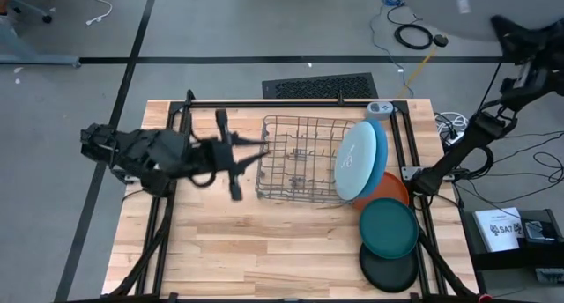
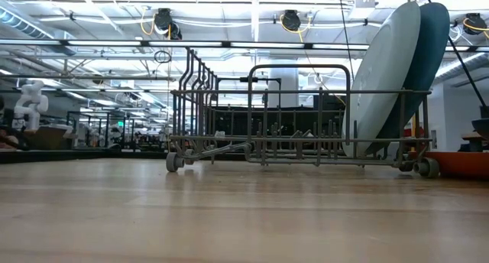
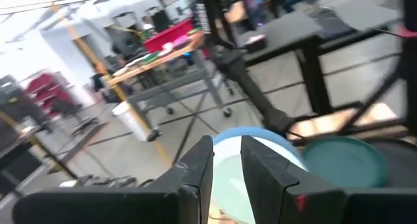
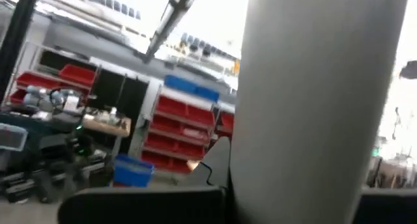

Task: Sort dishes
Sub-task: Put the gray plate into the dish rack

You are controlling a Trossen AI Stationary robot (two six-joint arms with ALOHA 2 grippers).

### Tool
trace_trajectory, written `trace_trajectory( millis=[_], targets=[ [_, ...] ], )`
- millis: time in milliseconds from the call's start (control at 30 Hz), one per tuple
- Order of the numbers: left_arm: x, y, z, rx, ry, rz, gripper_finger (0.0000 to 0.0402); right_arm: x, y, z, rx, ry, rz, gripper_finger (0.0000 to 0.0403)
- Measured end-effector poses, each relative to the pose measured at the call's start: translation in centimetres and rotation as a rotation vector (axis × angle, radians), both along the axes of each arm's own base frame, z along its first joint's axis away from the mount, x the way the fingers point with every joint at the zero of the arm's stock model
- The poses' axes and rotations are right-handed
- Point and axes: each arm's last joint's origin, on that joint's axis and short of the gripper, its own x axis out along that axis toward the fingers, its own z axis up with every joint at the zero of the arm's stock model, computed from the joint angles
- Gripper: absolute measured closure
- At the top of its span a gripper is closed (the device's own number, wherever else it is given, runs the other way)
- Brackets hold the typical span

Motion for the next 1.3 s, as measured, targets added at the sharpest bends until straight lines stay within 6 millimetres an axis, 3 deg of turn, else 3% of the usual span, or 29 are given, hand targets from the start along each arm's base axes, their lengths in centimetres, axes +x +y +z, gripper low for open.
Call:
trace_trajectory(
  millis=[267, 500, 633, 900, 1100, 1300],
  targets=[
    [1.0, 3.7, 0.1, -0.073, -0.026, 0.029, 0.0320, 0.5, -0.3, 0.6, 0.302, 0.112, -0.112, 0.0397],
    [1.3, 4.9, 0.4, -0.180, -0.082, 0.004, 0.0320, 0.8, 0.0, 1.0, 0.336, 0.094, -0.013, 0.0397],
    [1.3, 5.4, 1.0, -0.195, -0.152, 0.013, 0.0320, 1.0, 0.4, 1.0, 0.249, 0.121, 0.040, 0.0397],
    [1.7, 5.4, 0.9, -0.224, -0.157, -0.030, 0.0320, 2.5, 4.4, 0.7, -0.086, 0.158, 0.131, 0.0397],
    [2.0, 5.4, 0.7, -0.247, -0.155, -0.028, 0.0320, 3.1, 7.0, 0.3, -0.174, 0.117, 0.254, 0.0397],
    [2.1, 5.3, 0.7, -0.259, -0.157, -0.029, 0.0320, 4.7, 11.1, -1.6, -0.225, 0.160, 0.438, 0.0397]
  ],
)
